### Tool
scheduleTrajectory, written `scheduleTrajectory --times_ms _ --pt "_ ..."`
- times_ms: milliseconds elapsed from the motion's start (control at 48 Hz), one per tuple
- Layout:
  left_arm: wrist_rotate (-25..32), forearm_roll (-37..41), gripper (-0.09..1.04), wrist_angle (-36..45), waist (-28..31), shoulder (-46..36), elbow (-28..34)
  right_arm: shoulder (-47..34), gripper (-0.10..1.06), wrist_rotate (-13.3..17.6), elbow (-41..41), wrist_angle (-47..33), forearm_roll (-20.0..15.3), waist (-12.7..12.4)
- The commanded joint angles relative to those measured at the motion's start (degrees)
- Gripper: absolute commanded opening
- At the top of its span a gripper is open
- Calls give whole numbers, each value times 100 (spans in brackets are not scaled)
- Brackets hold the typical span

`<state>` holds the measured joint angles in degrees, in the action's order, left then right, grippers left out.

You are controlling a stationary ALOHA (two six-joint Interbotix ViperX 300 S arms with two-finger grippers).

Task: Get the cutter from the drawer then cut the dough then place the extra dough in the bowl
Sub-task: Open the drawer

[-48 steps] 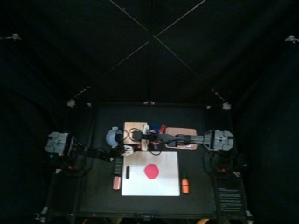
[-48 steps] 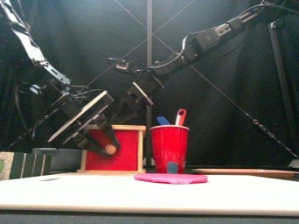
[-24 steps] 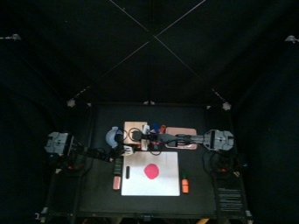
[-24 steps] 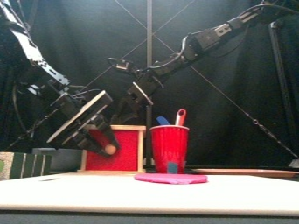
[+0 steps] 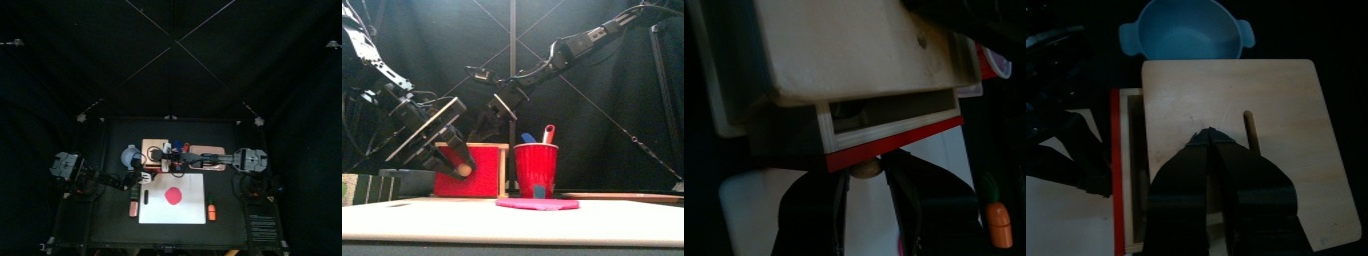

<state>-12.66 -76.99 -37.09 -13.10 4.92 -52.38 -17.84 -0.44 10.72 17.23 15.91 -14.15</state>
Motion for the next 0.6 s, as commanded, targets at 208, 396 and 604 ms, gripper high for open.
scheduleTrajectory --times_ms 208,396,604 --pt "18 0 56 0 -396 -35 272 -167 3 9 70 202 0 -123" --pt "18 -35 56 0 -536 -44 281 -176 3 9 53 202 0 -123" --pt "18 -123 56 9 -624 -44 167 -185 3 26 53 202 0 -123"
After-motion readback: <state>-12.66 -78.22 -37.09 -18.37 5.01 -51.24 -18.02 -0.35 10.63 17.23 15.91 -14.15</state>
